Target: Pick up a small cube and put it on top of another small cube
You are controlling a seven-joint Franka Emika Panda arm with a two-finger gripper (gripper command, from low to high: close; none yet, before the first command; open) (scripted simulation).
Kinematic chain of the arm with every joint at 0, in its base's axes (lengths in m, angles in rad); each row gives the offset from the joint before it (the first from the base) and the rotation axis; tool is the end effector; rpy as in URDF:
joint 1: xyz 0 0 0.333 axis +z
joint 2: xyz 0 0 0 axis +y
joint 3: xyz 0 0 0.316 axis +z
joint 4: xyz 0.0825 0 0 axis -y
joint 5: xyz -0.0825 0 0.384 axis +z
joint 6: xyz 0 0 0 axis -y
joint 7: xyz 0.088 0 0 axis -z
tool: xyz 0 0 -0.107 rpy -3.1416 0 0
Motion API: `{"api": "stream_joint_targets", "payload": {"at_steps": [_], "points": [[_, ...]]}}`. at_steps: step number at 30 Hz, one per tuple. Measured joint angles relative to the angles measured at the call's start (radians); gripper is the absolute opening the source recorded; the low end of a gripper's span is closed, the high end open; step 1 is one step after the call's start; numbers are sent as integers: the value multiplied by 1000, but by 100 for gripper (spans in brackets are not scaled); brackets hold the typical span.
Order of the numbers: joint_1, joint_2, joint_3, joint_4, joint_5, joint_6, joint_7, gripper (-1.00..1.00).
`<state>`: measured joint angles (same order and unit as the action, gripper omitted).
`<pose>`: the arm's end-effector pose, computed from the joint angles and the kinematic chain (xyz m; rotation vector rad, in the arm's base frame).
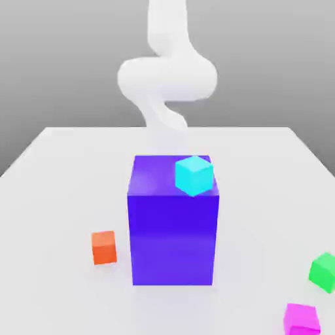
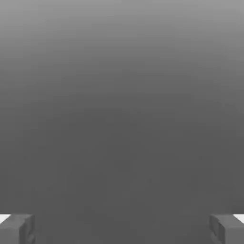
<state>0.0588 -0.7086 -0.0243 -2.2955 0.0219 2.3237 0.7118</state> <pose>0.3793 0.0102 0.6827 -2.5257 0.9025 -0.9442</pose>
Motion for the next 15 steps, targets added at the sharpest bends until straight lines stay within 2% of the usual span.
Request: {"api": "stream_joint_targets", "payload": {"at_steps": [8,15], "points": [[167,298,-57,15,83,76,-294,0],[260,552,-52,28,146,141,-541,0]]}}
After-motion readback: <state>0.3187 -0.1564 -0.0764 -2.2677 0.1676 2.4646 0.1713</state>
